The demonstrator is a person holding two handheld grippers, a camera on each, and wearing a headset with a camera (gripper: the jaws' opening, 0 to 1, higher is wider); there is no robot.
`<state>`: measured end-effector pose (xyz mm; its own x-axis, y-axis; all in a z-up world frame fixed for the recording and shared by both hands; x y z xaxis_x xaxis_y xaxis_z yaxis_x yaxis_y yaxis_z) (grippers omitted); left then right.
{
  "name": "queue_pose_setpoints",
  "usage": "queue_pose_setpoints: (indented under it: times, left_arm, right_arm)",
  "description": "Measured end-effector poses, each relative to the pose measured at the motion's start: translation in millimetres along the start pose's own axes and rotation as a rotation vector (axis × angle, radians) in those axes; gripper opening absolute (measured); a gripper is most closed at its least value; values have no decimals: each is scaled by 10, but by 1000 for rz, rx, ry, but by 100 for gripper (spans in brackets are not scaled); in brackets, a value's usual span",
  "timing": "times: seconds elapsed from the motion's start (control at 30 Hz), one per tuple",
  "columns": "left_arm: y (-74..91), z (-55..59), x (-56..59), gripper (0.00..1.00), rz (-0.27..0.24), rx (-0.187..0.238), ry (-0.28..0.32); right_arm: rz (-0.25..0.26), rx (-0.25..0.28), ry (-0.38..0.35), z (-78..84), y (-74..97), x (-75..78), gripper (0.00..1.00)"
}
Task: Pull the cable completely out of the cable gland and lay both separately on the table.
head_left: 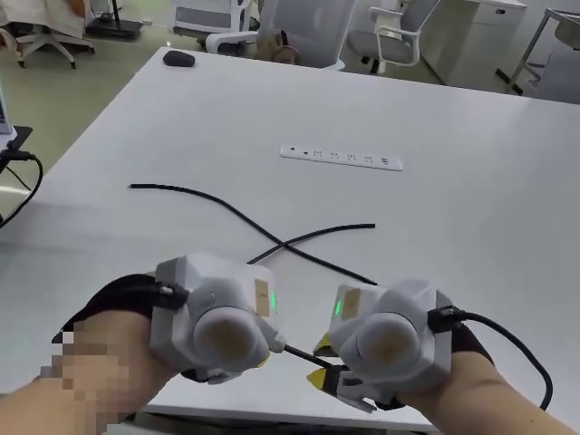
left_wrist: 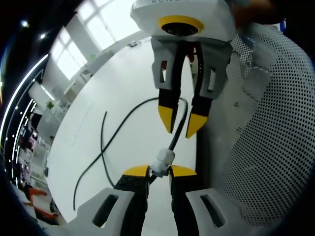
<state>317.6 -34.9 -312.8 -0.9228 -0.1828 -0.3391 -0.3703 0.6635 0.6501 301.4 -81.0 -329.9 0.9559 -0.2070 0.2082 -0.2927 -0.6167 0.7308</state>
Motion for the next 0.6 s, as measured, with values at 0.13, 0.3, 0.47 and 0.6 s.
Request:
queue_pose_setpoints:
  times: [0.13, 0.3, 0.47, 0.6]
  left_arm:
    - [5, -4, -14, 17, -6, 5, 7]
    - [0, -12, 2, 17, -2, 6, 2]
    - [-1, -31, 8, 16, 1, 15, 3]
    - [2, -22, 5, 16, 0, 12, 5]
  right_arm:
    - [-2, 10, -10, -9, 3, -6, 3]
    - [3, -2, -12, 17, 0, -3, 3]
    - [9, -27, -31, 75, -3, 11, 3]
    - [8, -22, -24, 61, -1, 5, 3]
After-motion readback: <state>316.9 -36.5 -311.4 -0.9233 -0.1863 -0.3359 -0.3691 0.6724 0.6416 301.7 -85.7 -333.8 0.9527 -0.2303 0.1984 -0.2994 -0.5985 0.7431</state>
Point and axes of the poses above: the centre of the closed fingertips' face, and the gripper's own axes: y roughly backward along the fingers, x roughly to its right, z roughly out of its underside, the point moved 1 cm from there along y, roughly backward along the fingers, and after that the axes turned 9 degrees about x, right-handed, at the moved point
